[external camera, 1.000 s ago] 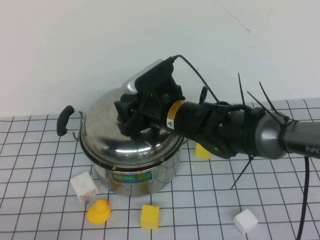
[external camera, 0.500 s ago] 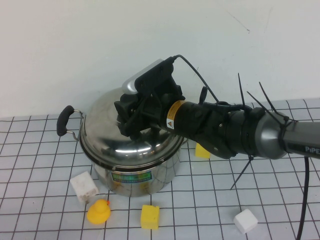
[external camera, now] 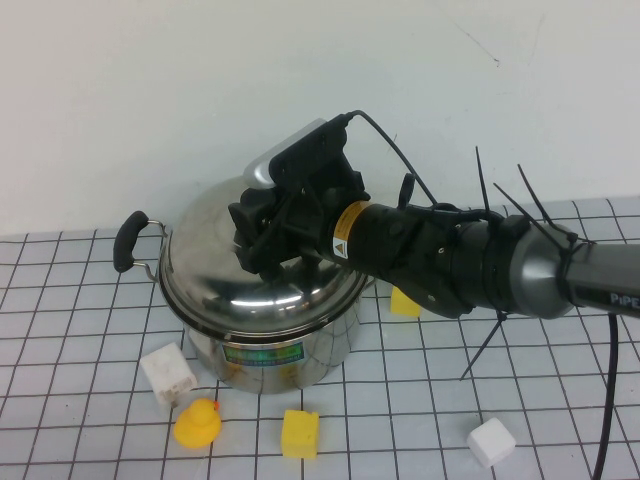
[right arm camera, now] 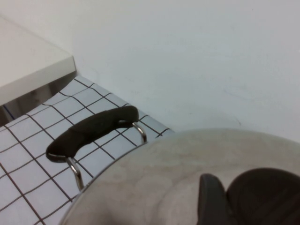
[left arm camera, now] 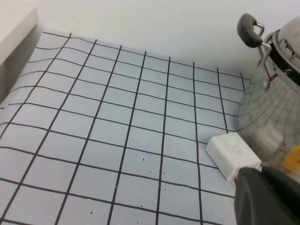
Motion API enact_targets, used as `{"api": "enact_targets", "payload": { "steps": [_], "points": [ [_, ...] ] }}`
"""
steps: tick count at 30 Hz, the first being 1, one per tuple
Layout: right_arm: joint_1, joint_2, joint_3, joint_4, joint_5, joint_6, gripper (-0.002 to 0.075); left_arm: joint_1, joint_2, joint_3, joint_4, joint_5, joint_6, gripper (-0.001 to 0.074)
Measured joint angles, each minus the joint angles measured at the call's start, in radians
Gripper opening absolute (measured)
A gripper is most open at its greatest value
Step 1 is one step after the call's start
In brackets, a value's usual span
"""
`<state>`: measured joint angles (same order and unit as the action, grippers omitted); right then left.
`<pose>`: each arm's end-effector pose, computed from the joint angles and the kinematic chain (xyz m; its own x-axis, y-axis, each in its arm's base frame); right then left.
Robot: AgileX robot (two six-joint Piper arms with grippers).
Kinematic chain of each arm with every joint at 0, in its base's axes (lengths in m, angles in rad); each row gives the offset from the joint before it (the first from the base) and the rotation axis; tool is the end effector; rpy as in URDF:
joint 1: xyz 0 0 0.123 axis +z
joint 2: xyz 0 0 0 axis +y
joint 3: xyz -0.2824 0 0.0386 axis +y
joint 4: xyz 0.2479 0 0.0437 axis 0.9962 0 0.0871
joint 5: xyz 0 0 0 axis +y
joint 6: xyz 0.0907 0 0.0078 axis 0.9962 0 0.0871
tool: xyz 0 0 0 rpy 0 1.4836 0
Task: Cover the pot
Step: Place the pot lid on the pot
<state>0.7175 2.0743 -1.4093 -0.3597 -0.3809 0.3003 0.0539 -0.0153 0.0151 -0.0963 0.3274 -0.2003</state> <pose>0.3540 0.3247 0.2134 -0.1371 -0.1665 -0.9765 -0.7534 0.6575 -0.0063 0.0534 0.0000 0.1794 -0.2192 -0.2995 -0.9286 -0.0907 0.9539 -0.2863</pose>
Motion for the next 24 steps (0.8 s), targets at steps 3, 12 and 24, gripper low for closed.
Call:
{"api": "enact_targets", "payload": {
  "steps": [3, 12, 24],
  "points": [
    [0.0, 0.0, 0.0, 0.0, 0.0, 0.002, 0.0348, 0.0, 0.0, 0.0, 0.0, 0.0, 0.0, -0.0003],
    [0.008, 0.021, 0.0, 0.001, -0.004, 0.019, 0.0348, 0.0, 0.0, 0.0, 0.0, 0.0, 0.0, -0.0003],
    [0.01, 0.027, 0.0, 0.008, -0.021, -0.017, 0.0436, 0.0, 0.0, 0.0, 0.0, 0.0, -0.002, -0.0003]
  ]
}}
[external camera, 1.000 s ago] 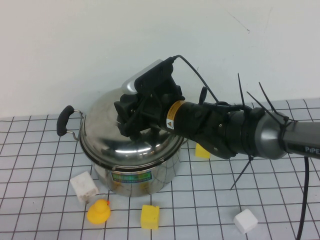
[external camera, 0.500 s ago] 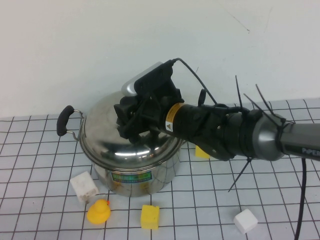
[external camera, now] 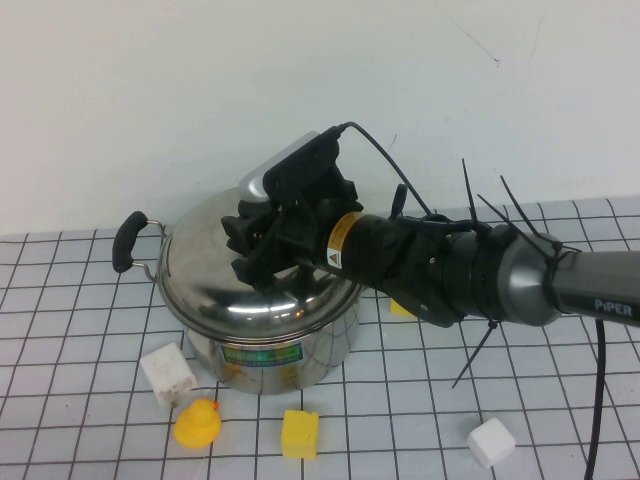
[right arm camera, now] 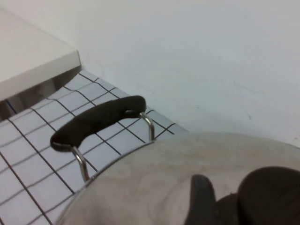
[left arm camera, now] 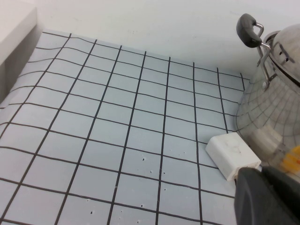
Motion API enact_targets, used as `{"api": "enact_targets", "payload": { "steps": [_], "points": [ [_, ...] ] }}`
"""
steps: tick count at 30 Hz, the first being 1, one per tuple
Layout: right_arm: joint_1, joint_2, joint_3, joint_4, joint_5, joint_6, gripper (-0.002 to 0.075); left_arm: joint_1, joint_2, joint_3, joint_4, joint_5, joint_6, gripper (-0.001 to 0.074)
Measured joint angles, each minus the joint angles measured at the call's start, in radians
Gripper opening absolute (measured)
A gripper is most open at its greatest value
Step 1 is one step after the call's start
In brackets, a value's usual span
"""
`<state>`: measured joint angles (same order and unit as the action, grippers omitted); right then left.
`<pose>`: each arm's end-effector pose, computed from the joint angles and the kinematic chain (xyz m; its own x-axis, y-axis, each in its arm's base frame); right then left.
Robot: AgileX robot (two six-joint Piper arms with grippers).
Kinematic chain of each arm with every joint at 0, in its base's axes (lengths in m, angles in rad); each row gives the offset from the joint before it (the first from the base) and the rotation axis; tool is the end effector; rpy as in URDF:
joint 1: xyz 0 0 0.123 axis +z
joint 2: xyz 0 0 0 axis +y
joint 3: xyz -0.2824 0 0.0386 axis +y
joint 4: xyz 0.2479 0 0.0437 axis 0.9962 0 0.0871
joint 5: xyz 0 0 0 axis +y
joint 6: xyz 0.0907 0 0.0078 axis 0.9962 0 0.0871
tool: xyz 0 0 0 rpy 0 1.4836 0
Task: Cover the pot
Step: Place the pot lid on the pot
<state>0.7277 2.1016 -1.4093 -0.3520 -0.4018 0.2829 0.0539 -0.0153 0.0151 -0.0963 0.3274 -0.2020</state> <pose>0.3524 0.3303 0.2021 -0.1342 -0.1767 -0.9751 -0.7637 0.6455 -0.0119 0.0534 0.0000 0.1794 -0.2190 -0.3011 -0.9281 -0.0910 0.9533 -0.2878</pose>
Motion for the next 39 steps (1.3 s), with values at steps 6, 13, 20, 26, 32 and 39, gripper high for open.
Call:
{"api": "enact_targets", "payload": {
  "steps": [6, 13, 20, 26, 32, 39],
  "points": [
    [0.0, 0.0, 0.0, 0.0, 0.0, -0.115, 0.0449, 0.0, 0.0, 0.0, 0.0, 0.0, -0.002, -0.0003],
    [0.0, 0.0, -0.002, 0.001, 0.0, -0.197, 0.0449, 0.0, 0.0, 0.0, 0.0, 0.0, -0.002, -0.0003],
    [0.0, 0.0, -0.002, 0.014, 0.0, -0.239, 0.0449, 0.0, 0.0, 0.0, 0.0, 0.0, -0.002, -0.0003],
    [0.0, 0.0, -0.002, 0.037, -0.023, -0.234, 0.0482, 0.0, 0.0, 0.0, 0.0, 0.0, -0.002, -0.0003],
    [0.0, -0.009, -0.002, 0.058, -0.009, -0.199, 0.0585, 0.0, 0.0, 0.0, 0.0, 0.0, -0.002, -0.0003],
    [0.0, -0.115, -0.002, 0.061, 0.09, -0.189, 0.0601, 0.0, 0.0, 0.0, 0.0, 0.0, -0.002, -0.0003]
  ]
}}
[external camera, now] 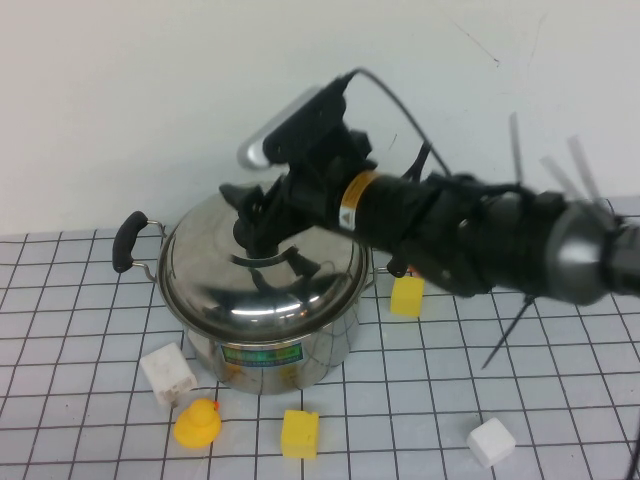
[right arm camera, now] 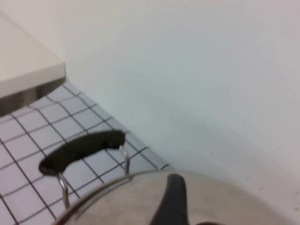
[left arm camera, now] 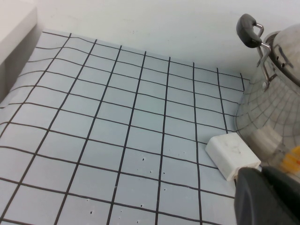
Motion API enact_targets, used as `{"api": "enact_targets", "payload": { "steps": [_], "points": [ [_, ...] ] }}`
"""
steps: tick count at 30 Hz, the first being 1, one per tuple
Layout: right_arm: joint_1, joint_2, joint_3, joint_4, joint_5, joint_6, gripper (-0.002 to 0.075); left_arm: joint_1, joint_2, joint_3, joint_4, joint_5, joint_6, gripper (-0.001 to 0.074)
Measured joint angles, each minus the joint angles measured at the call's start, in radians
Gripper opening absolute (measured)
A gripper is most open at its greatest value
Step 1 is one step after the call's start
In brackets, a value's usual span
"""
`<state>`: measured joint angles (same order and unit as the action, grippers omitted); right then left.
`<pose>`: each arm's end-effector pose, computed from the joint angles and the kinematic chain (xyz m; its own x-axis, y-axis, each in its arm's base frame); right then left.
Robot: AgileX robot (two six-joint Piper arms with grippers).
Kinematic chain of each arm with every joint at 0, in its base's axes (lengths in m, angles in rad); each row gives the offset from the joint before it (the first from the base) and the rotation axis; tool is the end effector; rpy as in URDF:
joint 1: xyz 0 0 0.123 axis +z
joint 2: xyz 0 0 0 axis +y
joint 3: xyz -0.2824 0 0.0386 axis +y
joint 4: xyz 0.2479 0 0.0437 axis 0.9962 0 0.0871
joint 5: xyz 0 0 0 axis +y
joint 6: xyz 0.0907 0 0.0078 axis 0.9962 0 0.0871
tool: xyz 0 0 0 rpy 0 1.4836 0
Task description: Cover the pot
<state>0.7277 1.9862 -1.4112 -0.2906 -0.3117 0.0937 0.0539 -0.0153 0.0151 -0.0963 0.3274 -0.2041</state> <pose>0.3458 0.3187 0.2506 -0.0047 -0.2478 -0.9688 -0.7403 0.6521 -0.1632 0.0534 0.0000 0.1794 -0.2188 -0.3031 -0.9275 -0.0915 0.9527 -0.2898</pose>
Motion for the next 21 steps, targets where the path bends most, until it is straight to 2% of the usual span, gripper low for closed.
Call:
{"api": "enact_targets", "payload": {
  "steps": [4, 5, 8, 9, 10, 12, 16, 21],
  "points": [
    [0.0, -0.098, 0.002, -0.055, 0.1, 0.091, 0.059, 0.0, 0.0, 0.0, 0.0, 0.0, 0.0, -0.0003],
    [0.0, -0.134, 0.012, -0.084, 0.135, 0.139, 0.0561, 0.0, 0.0, 0.0, 0.0, 0.0, 0.0, -0.0003],
    [0.0, -0.266, 0.076, -0.117, 0.173, 0.215, 0.0387, 0.0, 0.0, 0.0, 0.0, 0.0, 0.0, -0.0003],
    [0.0, -0.318, 0.12, -0.121, 0.177, 0.231, 0.0279, 0.0, 0.0, 0.0, 0.0, 0.0, 0.0, -0.0003],
    [0.0, -0.372, 0.153, -0.123, 0.18, 0.236, 0.0202, 0.0, 0.0, 0.0, 0.0, 0.0, 0.0, -0.0003],
    [0.0, -0.473, 0.231, -0.134, 0.195, 0.244, 0.0085, 0.0, 0.0, 0.0, 0.0, 0.0, 0.0, -0.0003],
    [0.0, -0.695, 0.393, -0.18, 0.231, 0.249, 0.0015, 0.0, 0.0, 0.0, 0.0, 0.0, -0.005, -0.0003],
    [0.0, -0.959, 0.545, -0.197, 0.42, 0.25, 0.0, 0.0, 0.0, 0.0, 0.0, 0.0, -0.005, -0.0003]
  ]
}}
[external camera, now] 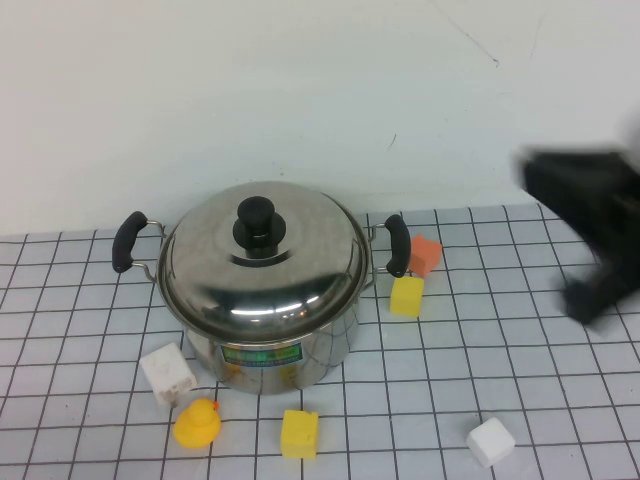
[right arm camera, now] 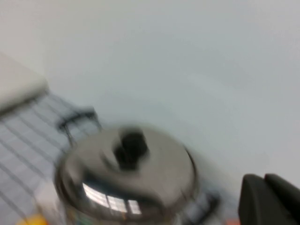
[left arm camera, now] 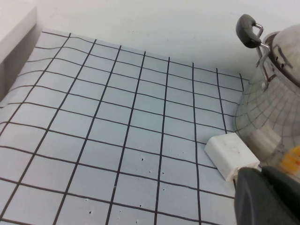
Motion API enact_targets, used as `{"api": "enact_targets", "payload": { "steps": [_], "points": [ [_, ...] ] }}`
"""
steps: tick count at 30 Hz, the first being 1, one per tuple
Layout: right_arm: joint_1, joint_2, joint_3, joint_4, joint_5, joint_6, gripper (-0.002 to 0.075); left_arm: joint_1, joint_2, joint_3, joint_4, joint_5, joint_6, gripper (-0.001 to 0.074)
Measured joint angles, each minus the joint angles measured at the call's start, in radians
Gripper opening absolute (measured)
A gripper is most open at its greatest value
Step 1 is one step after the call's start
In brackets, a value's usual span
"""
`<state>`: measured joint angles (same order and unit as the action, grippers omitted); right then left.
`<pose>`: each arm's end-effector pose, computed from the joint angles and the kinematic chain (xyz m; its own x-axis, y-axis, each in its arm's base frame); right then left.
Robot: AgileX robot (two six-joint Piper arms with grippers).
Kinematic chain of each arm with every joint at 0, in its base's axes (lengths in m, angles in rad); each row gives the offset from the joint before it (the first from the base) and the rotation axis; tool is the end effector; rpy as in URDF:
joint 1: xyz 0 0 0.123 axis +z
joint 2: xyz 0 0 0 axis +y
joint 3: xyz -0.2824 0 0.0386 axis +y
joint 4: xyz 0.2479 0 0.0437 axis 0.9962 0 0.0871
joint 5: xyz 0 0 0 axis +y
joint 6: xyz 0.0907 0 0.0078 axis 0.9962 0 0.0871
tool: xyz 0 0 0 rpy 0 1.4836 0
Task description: Cover the pot
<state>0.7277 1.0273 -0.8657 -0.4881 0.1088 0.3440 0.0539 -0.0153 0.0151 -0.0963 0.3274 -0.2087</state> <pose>0.1736 0.1483 0.3724 -0.0370 -0.2218 -0.9744 -0.6384 0.7554 -0.1477 0.0534 0.0000 0.1794 -0.2184 -0.3075 -0.9261 -0.0925 0.9513 -0.2941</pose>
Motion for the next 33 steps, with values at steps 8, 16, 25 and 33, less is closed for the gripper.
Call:
{"api": "enact_targets", "payload": {
  "steps": [8, 16, 25, 33],
  "points": [
    [0.0, -0.442, 0.317, -0.028, 0.153, 0.026, -0.0001, 0.0, 0.0, 0.0, 0.0, 0.0, 0.0, -0.0003],
    [0.0, -0.809, 0.556, 0.059, 0.278, 0.002, -0.0002, 0.0, 0.0, 0.0, 0.0, 0.0, 0.0, -0.0003],
    [-0.289, -0.926, 0.725, 0.43, 0.331, -0.415, -0.0002, 0.0, 0.0, 0.0, 0.0, 0.0, 0.0, -0.0003],
    [-0.697, -0.94, 0.847, 0.691, 0.14, -0.721, -0.0002, 0.0, 0.0, 0.0, 0.0, 0.0, 0.0, -0.0003]
  ]
}}
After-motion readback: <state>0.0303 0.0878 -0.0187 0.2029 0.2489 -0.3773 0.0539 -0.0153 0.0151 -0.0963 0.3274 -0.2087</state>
